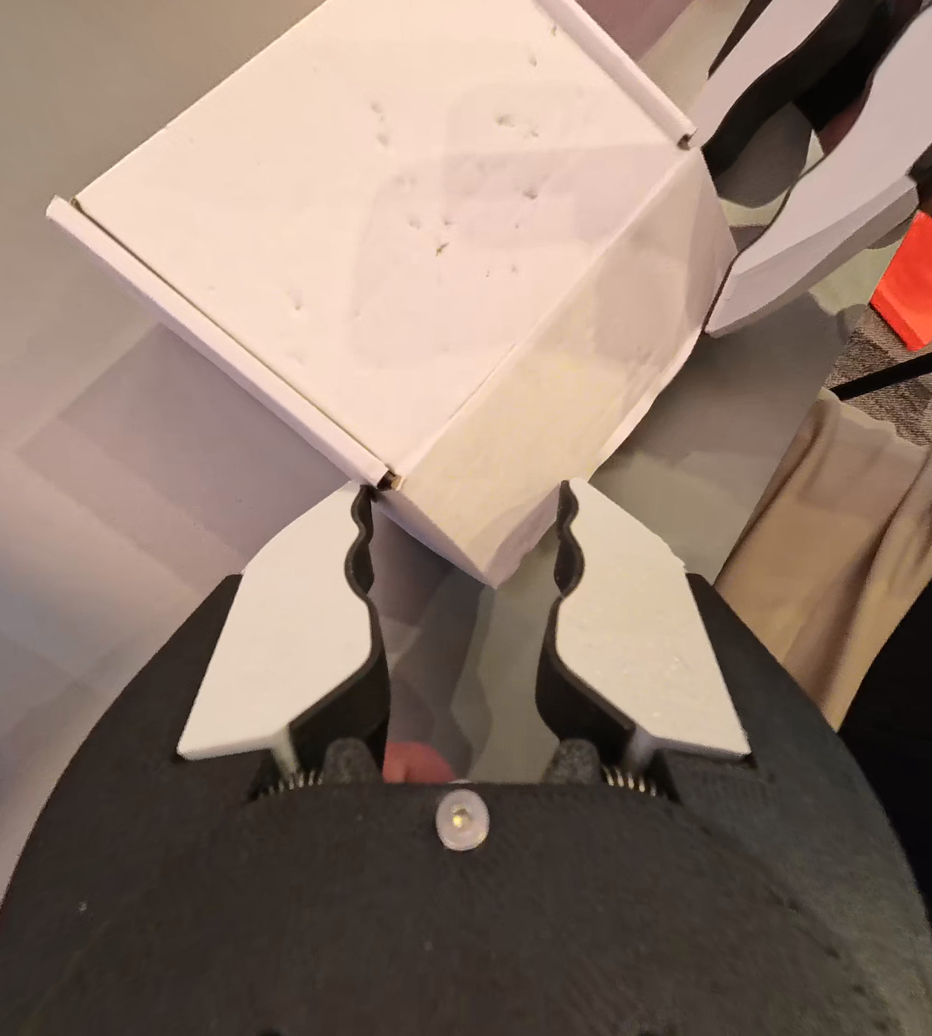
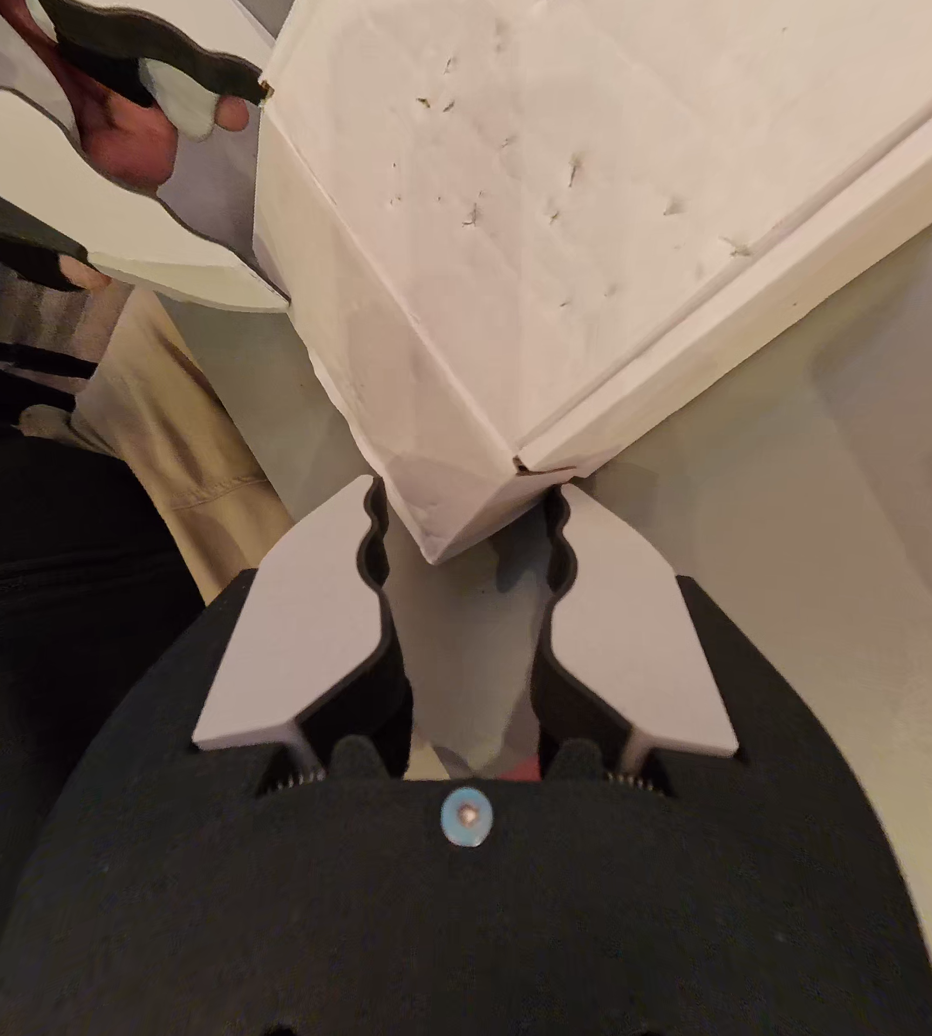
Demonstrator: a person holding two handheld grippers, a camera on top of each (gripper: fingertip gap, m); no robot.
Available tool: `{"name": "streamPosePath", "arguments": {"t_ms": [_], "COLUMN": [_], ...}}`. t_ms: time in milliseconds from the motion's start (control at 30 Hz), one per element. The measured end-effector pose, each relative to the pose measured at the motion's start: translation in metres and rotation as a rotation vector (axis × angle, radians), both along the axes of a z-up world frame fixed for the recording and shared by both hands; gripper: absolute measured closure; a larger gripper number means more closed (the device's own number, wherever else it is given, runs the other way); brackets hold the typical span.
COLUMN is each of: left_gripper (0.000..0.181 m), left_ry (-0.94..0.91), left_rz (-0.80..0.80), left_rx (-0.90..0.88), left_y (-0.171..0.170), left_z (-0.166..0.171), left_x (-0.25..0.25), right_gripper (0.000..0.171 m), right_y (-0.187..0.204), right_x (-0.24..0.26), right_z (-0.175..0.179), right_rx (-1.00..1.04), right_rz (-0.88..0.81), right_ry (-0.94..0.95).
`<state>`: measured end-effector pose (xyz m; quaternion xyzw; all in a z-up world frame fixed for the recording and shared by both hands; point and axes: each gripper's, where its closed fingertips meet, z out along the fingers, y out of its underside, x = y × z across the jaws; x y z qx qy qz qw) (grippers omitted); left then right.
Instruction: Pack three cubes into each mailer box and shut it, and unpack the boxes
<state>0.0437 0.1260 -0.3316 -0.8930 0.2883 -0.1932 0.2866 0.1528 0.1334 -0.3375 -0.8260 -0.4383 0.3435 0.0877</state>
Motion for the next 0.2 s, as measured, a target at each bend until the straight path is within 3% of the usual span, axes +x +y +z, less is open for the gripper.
{"name": "streamPosePath", "arguments": {"t_ms": [33,200], "left_gripper": [0.118,0.115], "left_ry": [-0.006,-0.014], "left_rz": [0.004,0.023], "left_rx": [-0.003,-0.018], "left_y": [0.0001,-0.0007], "left_z": [0.0001,0.0005], "left_x": [-0.0001,0.0015], "right_gripper": [0.118,0.124], "right_y": [0.0002,-0.0063], "right_x": [0.0,0.0005], "right_z": [0.0006,0.0021], "right_rx": [-0.011,-0.079], "right_rz": [-0.007,-0.005], "right_ry": [0.009,0.023]}}
